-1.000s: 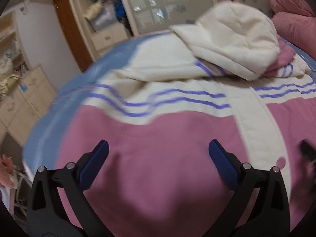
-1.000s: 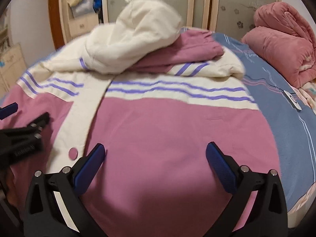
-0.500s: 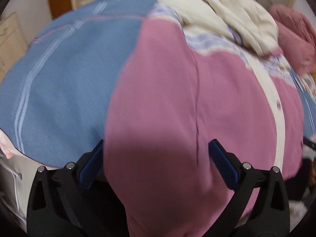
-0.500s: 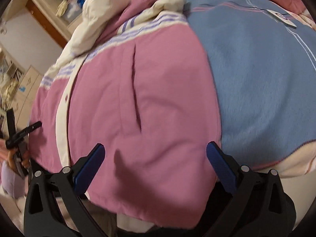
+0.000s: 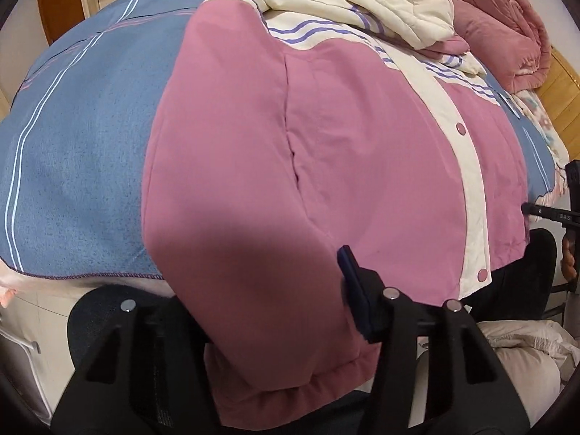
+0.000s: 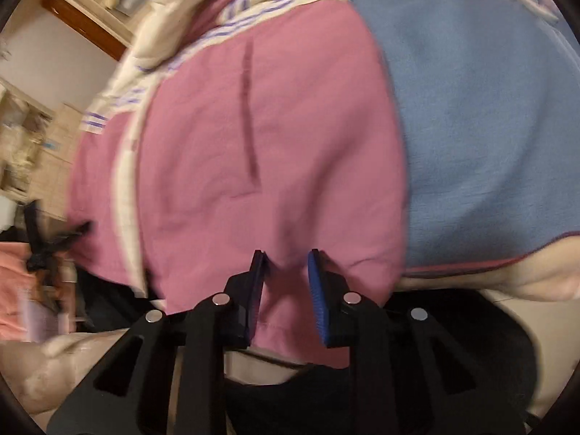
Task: Fold large clothes
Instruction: 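Slide both tools along the pink hem and pinch the hem corners, then lift the pink hem with both tools and fold it over toward the hood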
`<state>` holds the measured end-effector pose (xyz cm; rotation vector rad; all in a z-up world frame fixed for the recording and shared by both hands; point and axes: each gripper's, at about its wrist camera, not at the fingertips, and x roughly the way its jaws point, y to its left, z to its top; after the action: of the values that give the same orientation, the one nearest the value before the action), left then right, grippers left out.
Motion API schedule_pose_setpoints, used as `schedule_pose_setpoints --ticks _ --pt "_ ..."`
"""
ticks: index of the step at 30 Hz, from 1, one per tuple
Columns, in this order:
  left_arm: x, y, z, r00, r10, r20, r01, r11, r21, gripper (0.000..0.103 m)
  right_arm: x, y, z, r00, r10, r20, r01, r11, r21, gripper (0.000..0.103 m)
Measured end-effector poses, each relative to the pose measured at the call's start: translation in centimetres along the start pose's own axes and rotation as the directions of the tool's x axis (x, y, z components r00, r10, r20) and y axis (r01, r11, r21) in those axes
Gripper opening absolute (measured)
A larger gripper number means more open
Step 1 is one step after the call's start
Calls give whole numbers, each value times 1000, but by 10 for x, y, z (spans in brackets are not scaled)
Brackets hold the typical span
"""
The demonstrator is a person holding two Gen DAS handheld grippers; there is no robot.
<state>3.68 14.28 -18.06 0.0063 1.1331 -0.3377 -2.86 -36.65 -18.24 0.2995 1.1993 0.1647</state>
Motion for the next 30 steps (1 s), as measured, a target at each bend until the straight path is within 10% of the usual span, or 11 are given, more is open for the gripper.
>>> schedule_pose_setpoints --ticks 5,8,23,30 --pt "2 3 0 1000 -2 -1 2 1000 -5 62 -13 17 -2 975 -204 83 206 978 -16 78" --pt "2 6 -2 1000 -6 -2 6 1000 -5 64 -15 22 -3 943 -320 89 325 944 -51 78" --pt "7 1 1 1000 11 -17 -11 1000 14 66 16 -11 -12 983 -182 -18 182 983 4 78" --pt "-7 -7 6 990 -138 -19 138 990 37 22 9 -28 -12 991 128 -41 -126 991 47 11"
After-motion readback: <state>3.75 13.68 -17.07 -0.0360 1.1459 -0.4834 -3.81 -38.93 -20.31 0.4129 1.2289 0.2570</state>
